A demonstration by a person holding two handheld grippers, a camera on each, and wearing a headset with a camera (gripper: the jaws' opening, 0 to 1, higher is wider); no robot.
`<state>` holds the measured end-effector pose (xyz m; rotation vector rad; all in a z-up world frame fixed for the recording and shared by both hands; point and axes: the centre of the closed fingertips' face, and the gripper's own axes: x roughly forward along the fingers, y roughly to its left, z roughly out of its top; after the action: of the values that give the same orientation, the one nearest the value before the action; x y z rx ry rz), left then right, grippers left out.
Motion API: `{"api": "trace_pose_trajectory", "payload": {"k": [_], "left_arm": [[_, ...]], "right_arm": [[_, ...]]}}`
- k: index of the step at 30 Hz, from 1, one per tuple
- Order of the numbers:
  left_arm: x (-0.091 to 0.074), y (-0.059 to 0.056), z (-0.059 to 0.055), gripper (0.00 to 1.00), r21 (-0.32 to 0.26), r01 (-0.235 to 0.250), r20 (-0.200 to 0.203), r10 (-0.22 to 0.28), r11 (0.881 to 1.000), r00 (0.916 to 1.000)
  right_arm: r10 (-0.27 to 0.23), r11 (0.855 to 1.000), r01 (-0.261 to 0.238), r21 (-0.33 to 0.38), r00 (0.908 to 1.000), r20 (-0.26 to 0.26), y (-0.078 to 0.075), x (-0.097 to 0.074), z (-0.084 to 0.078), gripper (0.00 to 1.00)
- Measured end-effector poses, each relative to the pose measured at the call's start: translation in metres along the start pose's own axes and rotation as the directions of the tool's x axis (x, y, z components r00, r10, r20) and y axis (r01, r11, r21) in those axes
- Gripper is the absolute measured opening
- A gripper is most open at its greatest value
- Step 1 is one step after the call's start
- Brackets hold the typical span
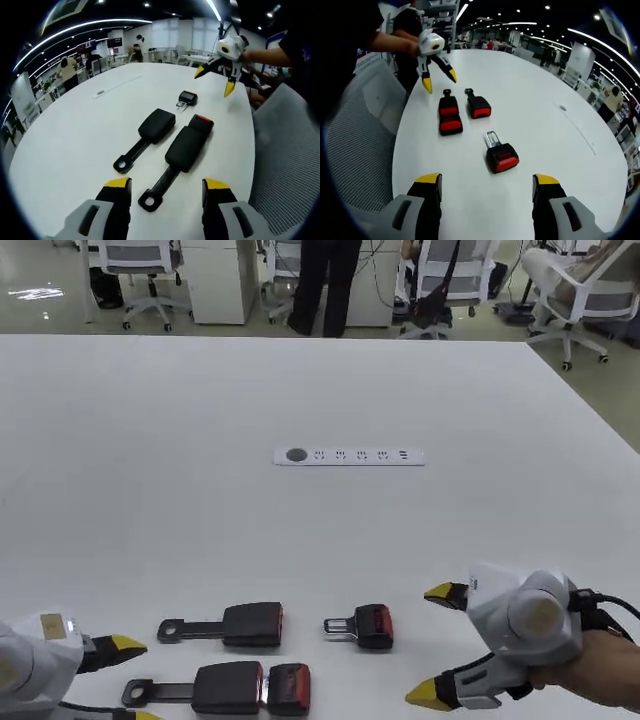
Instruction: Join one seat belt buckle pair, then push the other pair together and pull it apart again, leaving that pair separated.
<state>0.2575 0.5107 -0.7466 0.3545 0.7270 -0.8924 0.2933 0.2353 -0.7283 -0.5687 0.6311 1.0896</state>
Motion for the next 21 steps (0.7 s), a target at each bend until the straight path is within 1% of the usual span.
{"api": "trace_pose_trajectory", "payload": {"k": [1, 2, 3, 4, 6, 7, 8, 9, 13, 14, 15, 16, 18, 20, 21], "left_arm": [[-0.001, 0.0, 0.0, 0.59, -0.004, -0.008, 0.007, 0.008, 1.0, 0.9999], [-0.002, -0.006, 0.003, 0.59, -0.011, -0.015, 0.017, 0.015, 1.0, 0.9997], [-0.002, -0.007, 0.004, 0.6, -0.013, -0.018, 0.022, 0.018, 1.0, 0.9996], [-0.002, -0.005, -0.001, 0.6, -0.015, -0.025, 0.028, 0.026, 1.0, 0.9993], [-0.003, -0.005, -0.002, 0.61, -0.016, -0.036, 0.042, 0.037, 0.999, 0.9984], [-0.003, -0.005, -0.002, 0.62, -0.017, -0.039, 0.046, 0.04, 0.999, 0.9982], [-0.004, -0.009, 0.002, 0.63, -0.02, -0.045, 0.056, 0.046, 0.999, 0.9974], [-0.005, -0.011, 0.003, 0.63, -0.025, -0.048, 0.062, 0.05, 0.999, 0.9969], [-0.006, -0.012, 0.002, 0.66, -0.031, -0.065, 0.09, 0.067, 0.997, 0.9937], [-0.008, -0.023, 0.014, 0.67, -0.036, -0.067, 0.099, 0.071, 0.997, 0.9925], [-0.009, -0.025, 0.015, 0.69, -0.042, -0.067, 0.104, 0.071, 0.997, 0.9921], [-0.008, -0.02, 0.008, 0.7, -0.048, -0.067, 0.108, 0.071, 0.997, 0.9916], [-0.007, -0.018, 0.004, 0.72, -0.055, -0.064, 0.115, 0.07, 0.996, 0.9909], [-0.008, -0.02, 0.005, 0.75, -0.06, -0.063, 0.124, 0.07, 0.996, 0.9899], [-0.008, -0.02, 0.006, 0.76, -0.064, -0.066, 0.136, 0.075, 0.996, 0.9879]], "right_arm": [[-0.007, 1.0, 0.007, 0.008, 1.0, 0.007, -0.001, 0.0, 0.0, 0.74], [-0.014, 1.0, 0.013, 0.024, 0.9997, 0.022, 0.0, -0.001, 0.0, 0.74], [-0.018, 0.999, 0.017, 0.031, 0.9994, 0.031, 0.002, -0.002, 0.002, 0.74], [-0.025, 0.999, 0.023, 0.036, 0.999, 0.038, 0.004, -0.002, 0.002, 0.74], [-0.04, 0.998, 0.037, 0.052, 0.9976, 0.056, 0.009, -0.004, 0.003, 0.75], [-0.05, 0.997, 0.045, 0.064, 0.9963, 0.07, 0.011, -0.005, 0.005, 0.76], [-0.054, 0.996, 0.048, 0.072, 0.9955, 0.078, 0.013, -0.005, 0.005, 0.76], [-0.055, 0.995, 0.048, 0.084, 0.9949, 0.085, 0.017, -0.006, 0.005, 0.76], [-0.063, 0.993, 0.051, 0.108, 0.9919, 0.11, 0.026, -0.006, 0.003, 0.8], [-0.066, 0.992, 0.053, 0.115, 0.9914, 0.113, 0.027, -0.005, 0.002, 0.81], [-0.066, 0.991, 0.052, 0.121, 0.9913, 0.114, 0.028, -0.004, 0.0, 0.81], [-0.07, 0.99, 0.055, 0.128, 0.9902, 0.121, 0.03, -0.004, -0.001, 0.82], [-0.088, 0.987, 0.068, 0.149, 0.9872, 0.133, 0.029, -0.004, -0.001, 0.83], [-0.102, 0.983, 0.077, 0.166, 0.9842, 0.145, 0.029, -0.003, -0.001, 0.85], [-0.121, 0.979, 0.093, 0.18, 0.9813, 0.15, 0.028, -0.004, -0.001, 0.86]]}}
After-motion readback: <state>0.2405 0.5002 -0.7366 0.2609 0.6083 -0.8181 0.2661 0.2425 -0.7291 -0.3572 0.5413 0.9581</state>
